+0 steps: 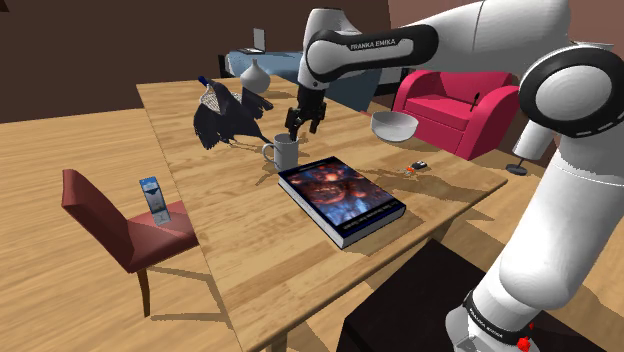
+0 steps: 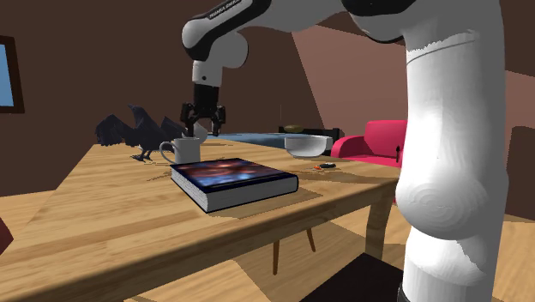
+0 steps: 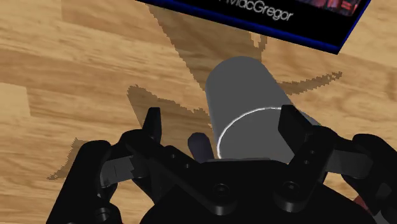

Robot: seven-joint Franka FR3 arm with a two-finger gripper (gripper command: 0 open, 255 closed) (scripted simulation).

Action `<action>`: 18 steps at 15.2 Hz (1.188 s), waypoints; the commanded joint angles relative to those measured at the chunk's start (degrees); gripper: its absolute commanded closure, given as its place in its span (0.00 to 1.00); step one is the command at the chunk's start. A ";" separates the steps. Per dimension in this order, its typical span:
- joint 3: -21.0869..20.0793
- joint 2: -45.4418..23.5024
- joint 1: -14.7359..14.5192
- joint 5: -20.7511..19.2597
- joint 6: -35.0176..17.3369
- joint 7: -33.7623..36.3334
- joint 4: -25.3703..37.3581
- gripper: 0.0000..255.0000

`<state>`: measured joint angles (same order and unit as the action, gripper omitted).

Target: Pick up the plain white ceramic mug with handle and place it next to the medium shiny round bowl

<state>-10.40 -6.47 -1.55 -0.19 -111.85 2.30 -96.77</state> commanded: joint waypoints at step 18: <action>-0.07 -7.07 -0.67 -1.43 -4.67 0.85 3.32 1.00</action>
<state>-10.48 -13.55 -2.22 -1.62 -116.52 3.14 -93.45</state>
